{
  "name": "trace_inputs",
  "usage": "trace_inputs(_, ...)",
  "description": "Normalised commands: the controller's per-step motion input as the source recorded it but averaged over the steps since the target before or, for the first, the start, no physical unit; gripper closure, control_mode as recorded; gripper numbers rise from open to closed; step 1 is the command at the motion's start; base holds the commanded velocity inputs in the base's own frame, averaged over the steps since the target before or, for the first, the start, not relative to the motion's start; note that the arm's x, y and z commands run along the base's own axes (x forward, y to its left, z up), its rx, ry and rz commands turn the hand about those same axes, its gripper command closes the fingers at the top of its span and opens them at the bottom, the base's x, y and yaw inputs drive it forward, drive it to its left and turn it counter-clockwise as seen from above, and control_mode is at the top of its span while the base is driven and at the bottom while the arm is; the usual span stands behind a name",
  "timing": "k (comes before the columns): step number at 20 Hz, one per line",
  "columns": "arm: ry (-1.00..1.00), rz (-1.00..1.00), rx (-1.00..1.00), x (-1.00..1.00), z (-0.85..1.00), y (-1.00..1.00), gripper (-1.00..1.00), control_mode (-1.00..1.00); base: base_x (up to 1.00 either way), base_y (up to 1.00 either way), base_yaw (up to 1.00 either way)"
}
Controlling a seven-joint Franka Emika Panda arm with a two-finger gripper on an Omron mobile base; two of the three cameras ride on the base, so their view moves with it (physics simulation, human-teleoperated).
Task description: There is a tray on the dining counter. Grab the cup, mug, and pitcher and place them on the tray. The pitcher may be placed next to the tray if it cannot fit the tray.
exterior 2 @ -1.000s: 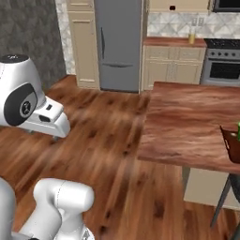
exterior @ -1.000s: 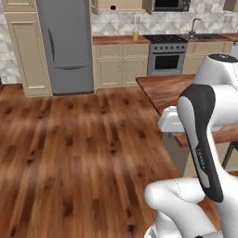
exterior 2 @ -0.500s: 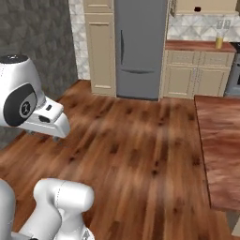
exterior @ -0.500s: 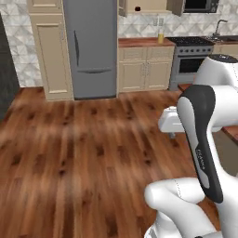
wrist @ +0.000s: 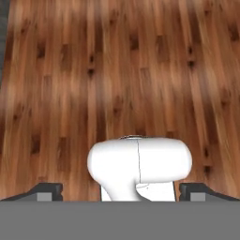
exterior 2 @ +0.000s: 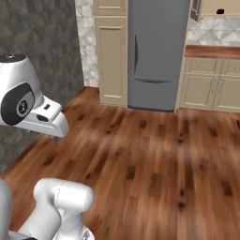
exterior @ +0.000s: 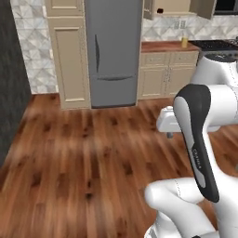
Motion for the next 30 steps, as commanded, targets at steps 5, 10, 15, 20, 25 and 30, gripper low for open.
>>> trace_inputs(5, 0.00, 0.00, 0.00, 0.00, 0.00, 0.00, -1.00, 1.00, 1.00, 0.27, 0.00)
trace_inputs(10, 0.00, 0.00, 0.00, 0.00, 0.00, 0.00, -1.00, 1.00, 1.00, 0.30, 0.00)
trace_inputs(15, 0.00, 0.00, 0.00, 0.00, 0.00, 0.00, -1.00, 1.00, 1.00, 0.31, -0.01)
trace_inputs(20, 0.00, 0.00, 0.00, 0.00, 0.00, 0.00, -1.00, 1.00, 1.00, 0.33, -0.03)
trace_inputs(25, 0.00, 0.00, 0.00, 0.00, 0.00, 0.00, -1.00, 1.00, 1.00, 0.15, -0.18)
trace_inputs(30, 0.00, 0.00, 0.00, 0.00, 0.00, 0.00, -1.00, 1.00, 1.00, 0.17, -0.32)
